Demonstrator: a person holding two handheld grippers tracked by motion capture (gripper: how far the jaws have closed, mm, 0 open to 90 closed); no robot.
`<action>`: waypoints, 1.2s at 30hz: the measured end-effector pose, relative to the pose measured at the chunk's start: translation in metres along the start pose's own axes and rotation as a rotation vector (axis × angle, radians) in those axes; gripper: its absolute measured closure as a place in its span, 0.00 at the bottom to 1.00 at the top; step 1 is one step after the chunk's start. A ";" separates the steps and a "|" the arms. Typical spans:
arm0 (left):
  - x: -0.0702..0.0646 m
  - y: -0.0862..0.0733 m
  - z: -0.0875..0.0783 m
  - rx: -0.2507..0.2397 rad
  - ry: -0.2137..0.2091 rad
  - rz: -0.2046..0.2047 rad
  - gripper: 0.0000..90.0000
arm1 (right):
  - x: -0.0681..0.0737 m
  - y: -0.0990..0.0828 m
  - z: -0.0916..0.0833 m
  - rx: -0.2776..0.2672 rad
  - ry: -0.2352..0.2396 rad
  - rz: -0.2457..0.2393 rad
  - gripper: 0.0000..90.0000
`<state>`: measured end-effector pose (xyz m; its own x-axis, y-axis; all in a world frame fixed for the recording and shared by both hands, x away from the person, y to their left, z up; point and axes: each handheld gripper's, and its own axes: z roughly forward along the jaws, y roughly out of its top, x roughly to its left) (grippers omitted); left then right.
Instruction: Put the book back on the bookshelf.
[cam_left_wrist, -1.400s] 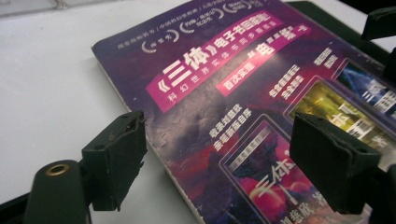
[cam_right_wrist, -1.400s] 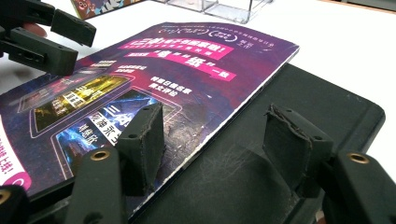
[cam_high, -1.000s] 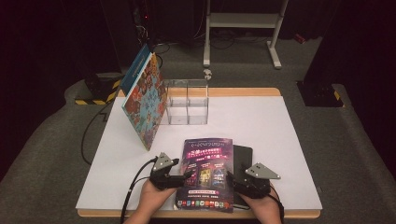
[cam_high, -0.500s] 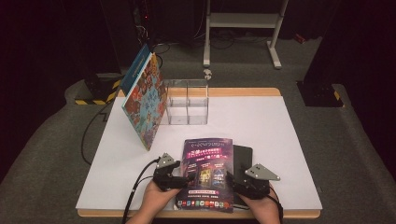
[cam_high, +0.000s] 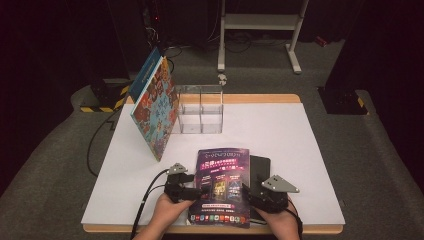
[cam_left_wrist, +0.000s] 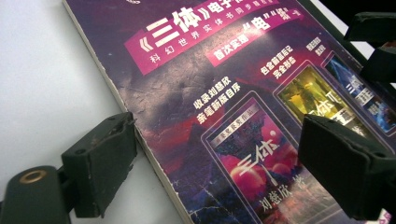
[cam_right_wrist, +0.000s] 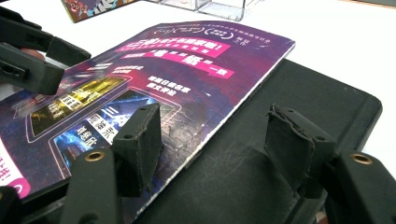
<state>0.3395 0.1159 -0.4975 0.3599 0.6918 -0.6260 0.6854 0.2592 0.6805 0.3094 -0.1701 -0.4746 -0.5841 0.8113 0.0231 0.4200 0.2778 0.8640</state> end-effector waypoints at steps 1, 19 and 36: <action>0.000 0.000 0.000 0.004 -0.005 0.001 0.14 | 0.000 0.000 0.000 0.001 -0.001 -0.002 0.40; -0.019 -0.008 0.004 0.003 -0.082 0.082 0.16 | -0.010 0.001 -0.006 -0.015 -0.041 0.026 0.39; -0.019 -0.008 0.004 -0.028 -0.069 0.095 0.16 | -0.015 -0.001 -0.007 -0.008 -0.065 0.036 0.39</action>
<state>0.3293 0.0978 -0.4925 0.4660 0.6660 -0.5824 0.6285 0.2141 0.7477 0.3133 -0.1861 -0.4724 -0.5221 0.8526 0.0213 0.4341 0.2441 0.8672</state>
